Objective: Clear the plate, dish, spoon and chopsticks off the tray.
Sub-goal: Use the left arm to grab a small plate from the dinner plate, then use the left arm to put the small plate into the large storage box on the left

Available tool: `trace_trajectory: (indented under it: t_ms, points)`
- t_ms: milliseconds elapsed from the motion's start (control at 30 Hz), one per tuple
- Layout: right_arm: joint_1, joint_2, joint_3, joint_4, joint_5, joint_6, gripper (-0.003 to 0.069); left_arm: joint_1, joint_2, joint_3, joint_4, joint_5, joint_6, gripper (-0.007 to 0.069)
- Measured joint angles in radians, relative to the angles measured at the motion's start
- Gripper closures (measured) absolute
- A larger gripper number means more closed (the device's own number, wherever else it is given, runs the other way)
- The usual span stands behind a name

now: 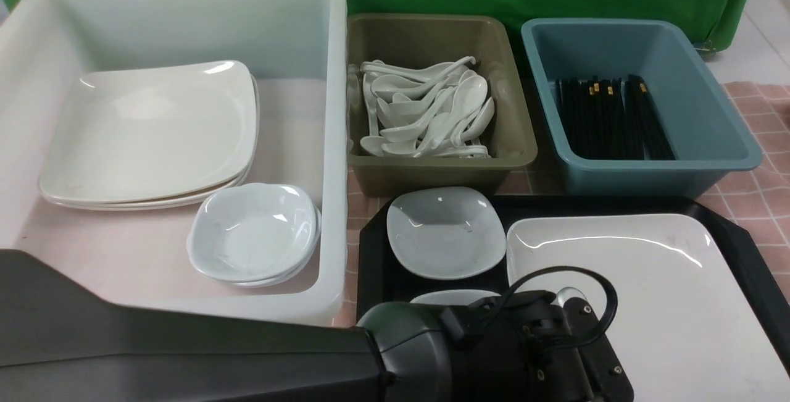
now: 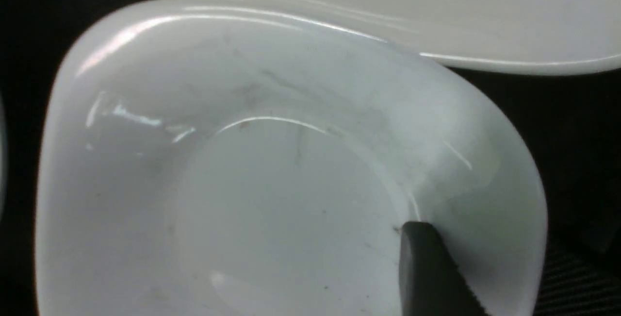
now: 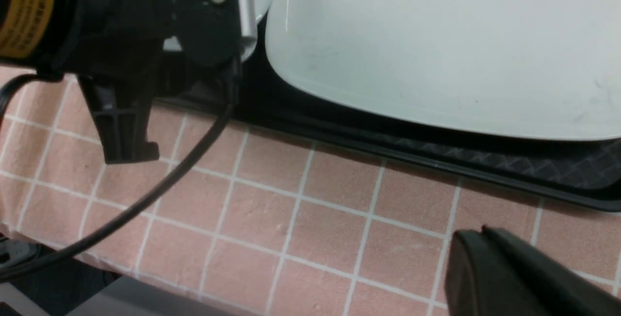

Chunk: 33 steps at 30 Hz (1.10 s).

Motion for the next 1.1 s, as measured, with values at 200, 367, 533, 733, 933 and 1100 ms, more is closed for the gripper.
trace_trajectory:
  t_ms: [200,367,533,733,933,1100]
  points:
    - [0.0,0.0,0.0,0.0,0.0,0.0,0.0617,0.0,-0.018,-0.006,0.012,0.019,0.005,0.0536]
    - [0.0,0.0,0.0,0.0,-0.001,0.001,0.061,0.0,-0.074,-0.006,0.004,0.042,-0.009,0.0589]
    - [0.0,0.0,0.0,0.001,-0.002,0.001,0.0608,0.0,-0.175,-0.004,-0.029,0.06,-0.038,0.0616]
    - [0.0,0.0,0.0,0.001,-0.002,0.001,0.0599,0.0,-0.356,-0.006,-0.025,0.041,-0.089,0.0616]
    - [0.0,0.0,0.0,0.001,-0.002,0.001,0.0589,0.0,-0.548,-0.108,0.133,0.12,-0.189,0.0616]
    - [0.0,0.0,0.0,0.001,-0.017,0.001,0.0587,0.092,-0.664,-0.194,0.347,0.375,-0.252,0.0616]
